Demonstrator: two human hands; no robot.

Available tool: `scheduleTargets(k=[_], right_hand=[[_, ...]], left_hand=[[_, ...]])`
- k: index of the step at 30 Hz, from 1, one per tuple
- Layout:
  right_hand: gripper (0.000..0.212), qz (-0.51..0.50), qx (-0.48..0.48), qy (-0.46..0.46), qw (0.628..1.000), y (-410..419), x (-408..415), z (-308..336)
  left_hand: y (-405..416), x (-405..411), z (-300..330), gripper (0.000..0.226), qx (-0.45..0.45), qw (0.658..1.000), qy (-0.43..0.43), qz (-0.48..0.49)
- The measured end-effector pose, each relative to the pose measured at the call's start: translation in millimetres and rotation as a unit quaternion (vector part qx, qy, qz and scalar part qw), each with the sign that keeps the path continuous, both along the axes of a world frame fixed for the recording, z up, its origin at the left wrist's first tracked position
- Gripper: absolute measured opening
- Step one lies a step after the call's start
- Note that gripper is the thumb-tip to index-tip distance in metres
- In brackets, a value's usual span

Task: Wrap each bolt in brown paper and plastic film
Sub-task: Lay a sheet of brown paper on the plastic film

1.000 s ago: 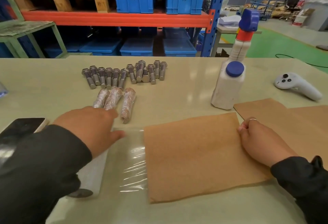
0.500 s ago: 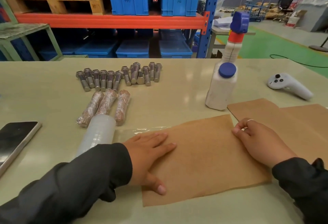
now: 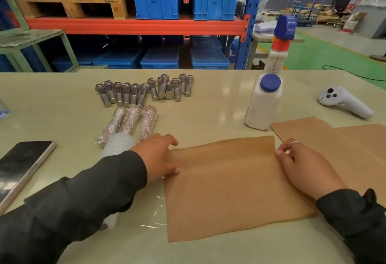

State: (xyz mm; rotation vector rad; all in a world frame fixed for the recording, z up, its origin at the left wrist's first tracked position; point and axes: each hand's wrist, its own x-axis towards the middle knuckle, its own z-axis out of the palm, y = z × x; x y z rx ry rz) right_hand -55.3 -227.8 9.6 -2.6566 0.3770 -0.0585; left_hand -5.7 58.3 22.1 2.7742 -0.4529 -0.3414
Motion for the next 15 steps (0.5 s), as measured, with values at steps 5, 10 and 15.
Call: scheduleTargets(k=[5,10,15], right_hand=[[0.012,-0.002,-0.018,-0.003,1.0,2,-1,-1],[0.012,-0.004,-0.02,-0.008,1.0,-1,1,-3],[0.011,0.0,-0.032,-0.034,0.999,-3,1,-7]], left_hand=[[1,2,0,0.014,-0.058,0.997,-0.045,0.007],[5,7,2,0.006,-0.075,0.988,-0.112,0.07],[10,11,1,0.015,0.018,0.994,-0.087,0.064]])
